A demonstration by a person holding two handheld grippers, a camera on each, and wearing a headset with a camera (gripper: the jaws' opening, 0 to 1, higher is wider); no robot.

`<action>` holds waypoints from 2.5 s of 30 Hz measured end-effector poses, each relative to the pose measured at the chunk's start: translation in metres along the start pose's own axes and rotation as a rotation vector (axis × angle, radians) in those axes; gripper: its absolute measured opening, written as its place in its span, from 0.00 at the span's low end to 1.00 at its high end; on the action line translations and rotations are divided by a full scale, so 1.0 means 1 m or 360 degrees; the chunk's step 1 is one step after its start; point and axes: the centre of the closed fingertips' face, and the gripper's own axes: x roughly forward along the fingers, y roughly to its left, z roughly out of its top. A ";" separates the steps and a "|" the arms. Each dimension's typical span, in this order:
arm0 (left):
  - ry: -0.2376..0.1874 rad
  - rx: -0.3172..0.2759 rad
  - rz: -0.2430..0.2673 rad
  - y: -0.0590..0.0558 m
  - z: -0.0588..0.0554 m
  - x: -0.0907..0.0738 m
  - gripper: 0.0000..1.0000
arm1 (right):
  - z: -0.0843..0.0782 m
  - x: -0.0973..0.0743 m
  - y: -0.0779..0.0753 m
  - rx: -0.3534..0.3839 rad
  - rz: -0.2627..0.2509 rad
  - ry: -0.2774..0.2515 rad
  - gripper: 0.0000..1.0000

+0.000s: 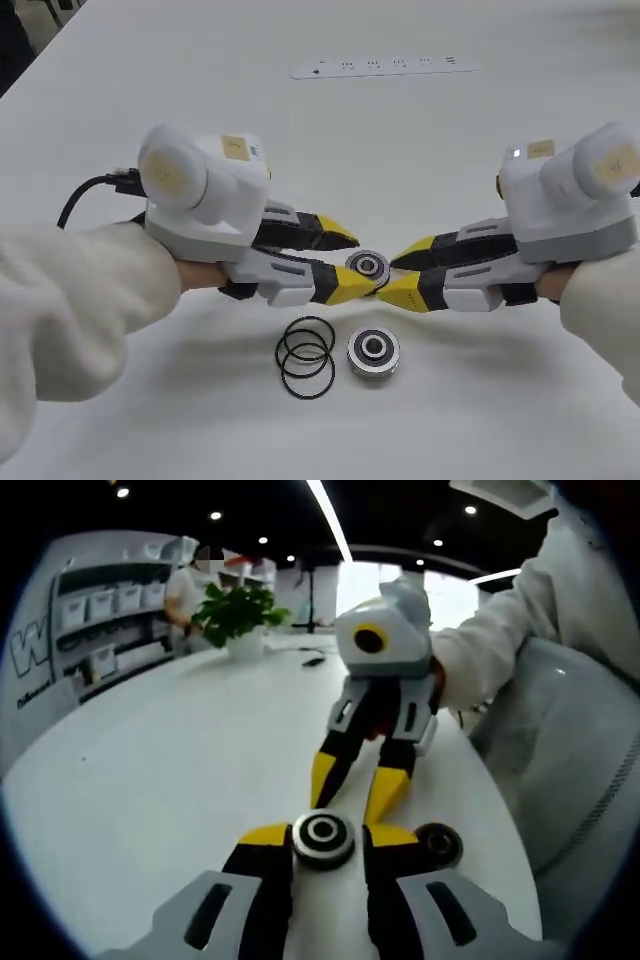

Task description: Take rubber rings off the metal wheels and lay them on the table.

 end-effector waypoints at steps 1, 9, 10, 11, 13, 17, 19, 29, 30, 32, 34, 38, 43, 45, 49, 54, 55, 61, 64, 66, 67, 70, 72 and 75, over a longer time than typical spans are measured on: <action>0.0002 -0.0002 -0.0006 -0.001 0.000 0.000 0.26 | 0.000 0.000 0.000 -0.0002 0.0000 0.0001 0.23; 0.0023 0.0012 -0.0010 0.001 -0.004 0.005 0.17 | -0.001 0.001 -0.002 -0.0027 -0.0012 0.0007 0.21; 0.0019 0.0011 -0.0004 0.003 -0.004 0.007 0.16 | -0.001 0.001 -0.002 -0.0028 -0.0011 0.0008 0.20; 0.0020 0.0012 0.0001 0.004 -0.004 0.007 0.15 | -0.001 0.001 -0.002 -0.0030 -0.0011 0.0009 0.20; 0.0027 0.0016 -0.0001 0.004 -0.004 0.008 0.14 | -0.001 0.001 -0.002 -0.0040 -0.0011 0.0009 0.19; 0.0033 0.0022 -0.0006 0.004 -0.004 0.009 0.14 | -0.001 0.002 -0.003 -0.0074 -0.0021 0.0015 0.15; 0.0032 0.0022 -0.0007 0.004 -0.004 0.009 0.14 | -0.001 0.002 -0.003 -0.0071 -0.0018 0.0014 0.15; 0.0031 0.0014 -0.0008 0.002 -0.004 0.008 0.14 | -0.003 0.000 -0.004 -0.0172 -0.0022 0.0032 0.04; 0.0032 0.0016 -0.0008 0.002 -0.004 0.008 0.14 | -0.003 0.000 -0.004 -0.0160 -0.0020 0.0034 0.04; 0.0033 0.0016 -0.0004 0.001 -0.005 0.008 0.14 | -0.003 0.000 -0.005 -0.0165 -0.0026 0.0037 0.03; 0.0033 0.0017 -0.0003 0.001 -0.004 0.007 0.14 | -0.003 0.000 -0.006 -0.0166 -0.0041 0.0042 0.01; 0.0037 0.0032 0.0002 -0.001 -0.005 0.006 0.14 | -0.003 0.000 -0.007 -0.0107 -0.0058 0.0038 0.00; 0.0041 0.0040 -0.0007 -0.003 -0.005 0.005 0.14 | -0.005 -0.002 -0.008 0.0056 -0.0049 0.0022 0.00; 0.0040 0.0048 -0.0013 -0.004 -0.005 0.005 0.14 | -0.006 -0.002 -0.008 0.0167 -0.0030 0.0018 0.00; 0.0045 0.0062 -0.0011 -0.004 -0.005 0.005 0.13 | -0.005 -0.005 -0.010 0.0269 -0.0022 -0.0024 0.00; 0.0056 0.0073 0.0001 -0.004 -0.005 0.005 0.13 | -0.004 -0.006 -0.011 0.0422 0.0004 -0.0065 0.00; 0.0057 0.0072 0.0003 -0.004 -0.005 0.005 0.13 | -0.003 -0.007 -0.010 0.0447 0.0011 -0.0078 0.00; 0.0061 0.0073 0.0008 -0.003 -0.005 0.005 0.13 | -0.002 -0.007 -0.008 0.0477 0.0019 -0.0084 0.00; 0.0067 0.0083 0.0014 -0.003 -0.005 0.005 0.13 | -0.001 -0.008 -0.007 0.0486 0.0019 -0.0084 0.00; 0.0071 0.0087 0.0017 -0.003 -0.005 0.005 0.13 | -0.001 -0.008 -0.007 0.0503 0.0012 -0.0076 0.00; 0.0072 0.0088 0.0018 -0.004 -0.005 0.005 0.13 | 0.000 -0.008 -0.006 0.0503 0.0011 -0.0071 0.00; 0.0075 0.0089 0.0015 -0.004 -0.005 0.005 0.13 | 0.000 -0.008 -0.004 0.0493 0.0013 -0.0055 0.00; 0.0080 0.0092 0.0015 -0.004 -0.005 0.005 0.13 | 0.000 -0.009 -0.004 0.0516 0.0015 -0.0060 0.00; 0.0082 0.0090 0.0016 -0.003 -0.004 0.004 0.13 | 0.002 -0.010 -0.004 0.0555 0.0023 -0.0076 0.00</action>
